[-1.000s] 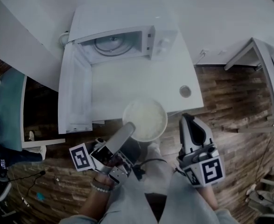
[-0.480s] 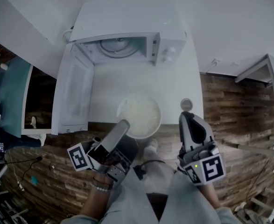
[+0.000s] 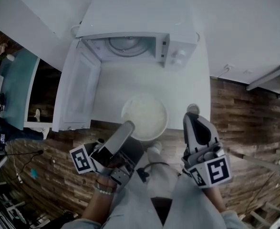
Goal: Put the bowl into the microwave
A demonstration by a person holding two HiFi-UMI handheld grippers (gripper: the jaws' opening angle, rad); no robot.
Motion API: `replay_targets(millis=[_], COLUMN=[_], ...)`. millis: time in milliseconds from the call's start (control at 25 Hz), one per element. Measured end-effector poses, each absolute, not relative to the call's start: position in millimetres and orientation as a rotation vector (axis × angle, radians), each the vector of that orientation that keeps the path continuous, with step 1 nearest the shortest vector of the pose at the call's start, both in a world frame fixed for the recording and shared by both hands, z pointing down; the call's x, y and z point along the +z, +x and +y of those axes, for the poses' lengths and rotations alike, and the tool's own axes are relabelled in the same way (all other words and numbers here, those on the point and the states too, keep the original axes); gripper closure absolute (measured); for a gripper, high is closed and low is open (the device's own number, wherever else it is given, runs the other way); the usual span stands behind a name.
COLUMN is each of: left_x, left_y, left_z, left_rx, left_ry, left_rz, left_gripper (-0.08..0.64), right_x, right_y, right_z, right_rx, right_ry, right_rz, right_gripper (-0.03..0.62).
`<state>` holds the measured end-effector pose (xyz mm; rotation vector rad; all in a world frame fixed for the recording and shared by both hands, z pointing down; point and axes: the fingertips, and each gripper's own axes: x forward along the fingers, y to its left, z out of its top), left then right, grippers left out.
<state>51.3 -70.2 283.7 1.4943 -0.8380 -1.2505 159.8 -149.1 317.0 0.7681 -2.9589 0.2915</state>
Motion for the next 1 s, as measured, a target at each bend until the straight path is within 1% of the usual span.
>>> replay_targets(millis=[520, 1000], left_x=[288.6, 295.5], left_y=[37.0, -4.8], left_z=[-69.8, -87.7], left_rx=[-1.261, -1.25], left_ry=[1.479, 1.458], left_rz=[-0.827, -0.867], left_gripper=[0.319, 0.319], right_x=[318.1, 318.3], right_y=[141.2, 96.8], right_z=[-145.0, -161.9], right_rx=[0.279, 0.271], right_ry=[0.754, 0.736], right_rz=[-2.958, -2.95], right_gripper=[0.588, 0.588])
